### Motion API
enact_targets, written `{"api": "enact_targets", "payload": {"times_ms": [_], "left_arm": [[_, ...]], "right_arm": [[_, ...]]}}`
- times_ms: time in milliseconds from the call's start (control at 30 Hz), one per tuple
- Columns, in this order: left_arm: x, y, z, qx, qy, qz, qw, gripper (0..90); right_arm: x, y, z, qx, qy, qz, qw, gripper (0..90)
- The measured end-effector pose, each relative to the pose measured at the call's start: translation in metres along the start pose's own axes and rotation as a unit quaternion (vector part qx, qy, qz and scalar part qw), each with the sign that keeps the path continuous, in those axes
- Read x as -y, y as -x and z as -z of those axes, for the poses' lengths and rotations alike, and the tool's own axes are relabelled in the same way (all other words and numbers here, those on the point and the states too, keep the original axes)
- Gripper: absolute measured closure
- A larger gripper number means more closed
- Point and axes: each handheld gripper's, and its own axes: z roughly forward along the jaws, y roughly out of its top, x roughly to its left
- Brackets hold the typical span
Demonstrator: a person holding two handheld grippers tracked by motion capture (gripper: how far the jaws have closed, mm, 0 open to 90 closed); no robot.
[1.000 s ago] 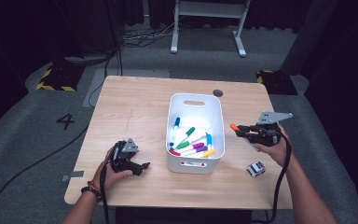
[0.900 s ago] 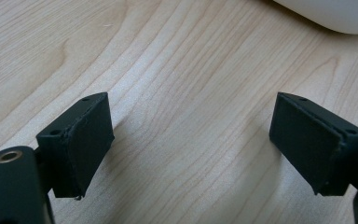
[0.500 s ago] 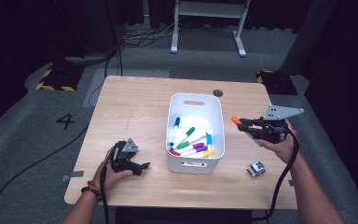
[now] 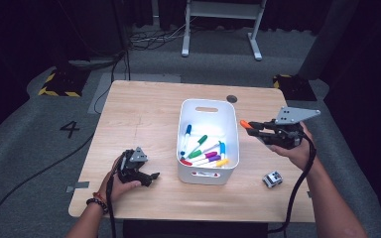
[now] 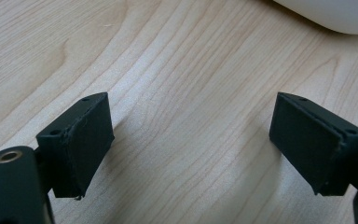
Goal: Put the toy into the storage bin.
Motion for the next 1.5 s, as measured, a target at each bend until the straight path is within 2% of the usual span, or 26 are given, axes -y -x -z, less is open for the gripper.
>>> {"api": "enact_targets", "payload": {"times_ms": [100, 267, 633, 1167, 1500], "left_arm": [[0.000, 0.000, 0.000, 0.000, 0.000, 0.000, 1.0000, 13.7], [0.000, 0.000, 0.000, 0.000, 0.000, 0.000, 1.0000, 13.7], [0.000, 0.000, 0.000, 0.000, -0.001, 0.001, 1.0000, 13.7], [0.000, 0.000, 0.000, 0.000, 0.000, 0.000, 1.0000, 13.7], [0.000, 0.000, 0.000, 0.000, 0.000, 0.000, 1.0000, 13.7]], "right_arm": [[-0.006, -0.002, -0.002, -0.004, -0.003, 0.004, 1.0000, 74.5], [-0.018, -0.005, -0.009, -0.009, -0.010, 0.025, 0.9996, 74.4], [-0.038, -0.018, -0.027, -0.026, -0.015, 0.046, 0.9985, 74.5], [-0.059, -0.040, -0.059, -0.051, -0.037, 0.054, 0.9966, 74.5], [-0.062, -0.051, -0.085, -0.064, -0.070, 0.059, 0.9937, 74.5]]}}
